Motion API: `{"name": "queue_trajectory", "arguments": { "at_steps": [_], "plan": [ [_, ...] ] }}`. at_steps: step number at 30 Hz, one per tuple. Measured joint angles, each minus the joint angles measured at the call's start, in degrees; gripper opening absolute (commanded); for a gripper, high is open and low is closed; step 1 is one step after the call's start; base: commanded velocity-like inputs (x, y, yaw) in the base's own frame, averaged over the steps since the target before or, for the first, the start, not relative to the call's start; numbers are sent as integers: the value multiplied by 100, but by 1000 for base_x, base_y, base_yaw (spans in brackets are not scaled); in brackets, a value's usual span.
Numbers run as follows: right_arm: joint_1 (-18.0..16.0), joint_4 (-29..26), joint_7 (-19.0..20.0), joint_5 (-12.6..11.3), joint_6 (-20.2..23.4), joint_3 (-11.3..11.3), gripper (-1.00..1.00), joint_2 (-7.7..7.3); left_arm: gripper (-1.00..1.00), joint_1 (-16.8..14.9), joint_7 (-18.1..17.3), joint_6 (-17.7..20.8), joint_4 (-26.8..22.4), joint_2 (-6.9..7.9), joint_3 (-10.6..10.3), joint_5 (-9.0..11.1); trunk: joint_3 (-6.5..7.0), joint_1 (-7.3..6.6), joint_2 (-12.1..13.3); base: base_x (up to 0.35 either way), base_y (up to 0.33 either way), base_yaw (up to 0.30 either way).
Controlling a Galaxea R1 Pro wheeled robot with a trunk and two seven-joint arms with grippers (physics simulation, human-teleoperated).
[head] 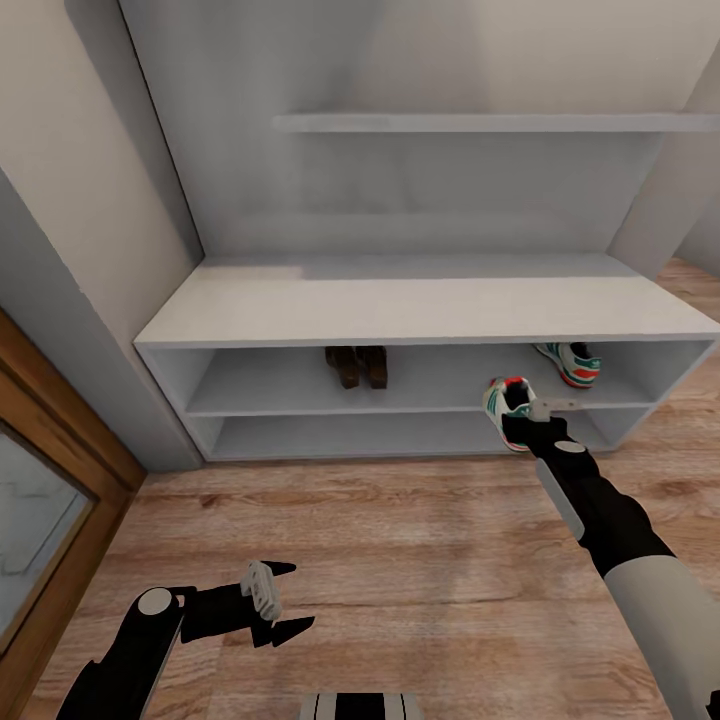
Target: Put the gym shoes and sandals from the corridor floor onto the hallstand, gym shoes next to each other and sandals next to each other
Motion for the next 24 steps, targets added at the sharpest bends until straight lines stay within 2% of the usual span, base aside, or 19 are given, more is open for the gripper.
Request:
{"name": "queue_trajectory", "arguments": {
  "at_steps": [17,24],
  "plan": [
    [1,32,-36,-6,-1,-9,-100,-6,100,0,7,-2,0,0,0,-2,0,0,0,4,-2,0],
    [-2,46,-38,-12,-2,-16,-100,-9,100,0,10,-2,0,-5,0,-2,0,0,0,104,-102,0]
  ]
}}
